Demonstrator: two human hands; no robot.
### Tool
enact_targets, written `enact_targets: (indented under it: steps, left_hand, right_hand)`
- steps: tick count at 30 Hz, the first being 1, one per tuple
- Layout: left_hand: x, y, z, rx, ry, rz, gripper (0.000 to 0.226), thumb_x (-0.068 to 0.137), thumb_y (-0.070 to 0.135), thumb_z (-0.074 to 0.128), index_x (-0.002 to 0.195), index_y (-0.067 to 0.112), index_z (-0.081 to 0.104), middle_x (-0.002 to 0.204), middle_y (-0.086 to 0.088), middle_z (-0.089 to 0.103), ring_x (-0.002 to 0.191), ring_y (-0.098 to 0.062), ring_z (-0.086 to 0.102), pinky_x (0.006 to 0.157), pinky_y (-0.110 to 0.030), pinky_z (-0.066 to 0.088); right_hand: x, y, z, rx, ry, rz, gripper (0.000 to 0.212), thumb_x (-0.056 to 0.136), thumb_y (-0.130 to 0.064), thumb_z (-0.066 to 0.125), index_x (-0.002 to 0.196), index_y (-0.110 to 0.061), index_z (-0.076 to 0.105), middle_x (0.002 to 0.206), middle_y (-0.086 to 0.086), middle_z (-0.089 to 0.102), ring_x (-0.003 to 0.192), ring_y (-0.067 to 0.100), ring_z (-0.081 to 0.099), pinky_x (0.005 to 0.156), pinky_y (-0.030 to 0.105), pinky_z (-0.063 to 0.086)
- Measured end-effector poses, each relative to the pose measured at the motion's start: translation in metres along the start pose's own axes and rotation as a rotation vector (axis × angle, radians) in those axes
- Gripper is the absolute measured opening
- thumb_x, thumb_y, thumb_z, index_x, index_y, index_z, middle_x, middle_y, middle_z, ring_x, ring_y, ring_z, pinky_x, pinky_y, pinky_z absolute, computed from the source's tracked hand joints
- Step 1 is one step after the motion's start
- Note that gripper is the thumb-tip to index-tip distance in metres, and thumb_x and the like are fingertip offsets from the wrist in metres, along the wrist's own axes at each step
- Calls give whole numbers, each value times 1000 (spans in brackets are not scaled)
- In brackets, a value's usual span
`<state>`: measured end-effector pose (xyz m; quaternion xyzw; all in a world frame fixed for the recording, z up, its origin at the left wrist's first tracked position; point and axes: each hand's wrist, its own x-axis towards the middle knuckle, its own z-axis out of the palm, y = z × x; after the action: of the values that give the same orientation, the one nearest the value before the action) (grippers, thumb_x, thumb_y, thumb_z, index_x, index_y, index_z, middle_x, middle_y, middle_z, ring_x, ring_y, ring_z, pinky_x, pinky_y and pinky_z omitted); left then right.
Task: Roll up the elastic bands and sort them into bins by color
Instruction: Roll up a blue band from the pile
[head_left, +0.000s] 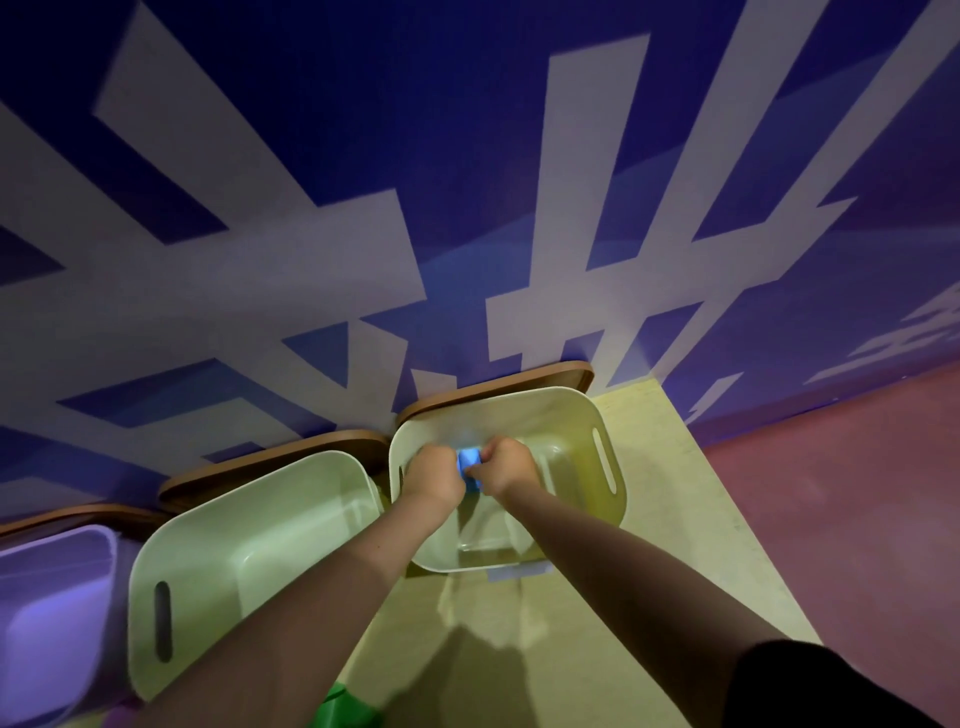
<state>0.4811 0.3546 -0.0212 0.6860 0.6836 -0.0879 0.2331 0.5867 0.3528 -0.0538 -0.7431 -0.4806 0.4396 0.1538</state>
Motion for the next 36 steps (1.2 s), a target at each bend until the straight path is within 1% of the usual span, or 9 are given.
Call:
enact_targets:
  steps: [4, 8, 12, 16, 22, 25, 27, 31, 36]
  left_hand:
    - [-8, 1, 3, -99, -1, -23, 28, 92, 13, 50, 115, 3, 62, 124, -19, 53, 110, -32, 56, 90, -31, 43]
    - [-14, 0, 2, -173, -40, -77, 32, 91, 12, 48, 120, 3, 59, 127, -19, 52, 114, -32, 54, 93, -29, 41]
    - [-17, -1, -1, -201, -78, -85, 29, 91, 14, 47, 114, 3, 60, 123, -18, 58, 111, -32, 56, 87, -30, 43]
    - [-16, -2, -3, -240, -76, -90, 32, 92, 14, 50, 120, 3, 59, 126, -17, 58, 115, -30, 55, 91, -30, 41]
    - [-16, -3, 0, -284, -57, -98, 37, 94, 20, 51, 127, 5, 58, 132, -15, 56, 119, -29, 54, 96, -29, 40]
    - [-15, -4, 4, -279, -37, -106, 36, 94, 18, 50, 126, 3, 59, 130, -17, 56, 117, -29, 54, 95, -28, 40]
    - [-14, -4, 5, -279, -15, -113, 36, 94, 15, 49, 126, 3, 58, 130, -17, 54, 118, -29, 53, 96, -27, 39]
    - [-12, -4, 6, -283, 24, -121, 37, 92, 11, 50, 129, 5, 55, 132, -15, 53, 121, -29, 51, 99, -27, 37]
    - [-11, -5, 8, -284, 39, -114, 38, 91, 10, 51, 129, 9, 55, 130, -15, 54, 119, -29, 53, 98, -27, 38]
  right_hand:
    - [-5, -5, -5, -59, -36, 11, 33, 78, -24, 73, 63, -22, 44, 79, 6, 59, 81, 31, 67, 74, 41, 57]
    - [-5, -7, -14, -118, -147, 22, 29, 79, -27, 68, 57, -16, 54, 71, 12, 69, 71, 27, 71, 67, 30, 55]
    - [-4, -6, -15, -103, -200, 53, 22, 82, -31, 65, 67, -13, 63, 63, 10, 68, 62, 23, 69, 72, 29, 55]
    - [-4, -6, -20, -108, -216, 53, 25, 85, -32, 63, 70, -12, 62, 54, 3, 59, 61, 20, 63, 76, 29, 53]
    - [1, -3, -21, -62, -206, 60, 25, 84, -27, 66, 64, -14, 58, 60, 5, 61, 54, 15, 59, 62, 22, 50]
    - [3, -1, -17, -90, -227, 46, 23, 83, -25, 65, 64, -13, 62, 70, 11, 69, 68, 19, 63, 78, 29, 53]
    - [3, 0, -15, -108, -209, 38, 22, 81, -24, 65, 62, -15, 61, 65, 7, 65, 72, 20, 62, 75, 28, 51]
    - [6, 1, -14, -142, -136, -4, 18, 81, -26, 70, 91, -12, 71, 89, 9, 68, 85, 23, 61, 75, 27, 46]
    - [7, 1, -16, -82, -167, 103, 17, 80, -20, 67, 68, -7, 63, 65, 11, 59, 54, 22, 55, 56, 27, 48]
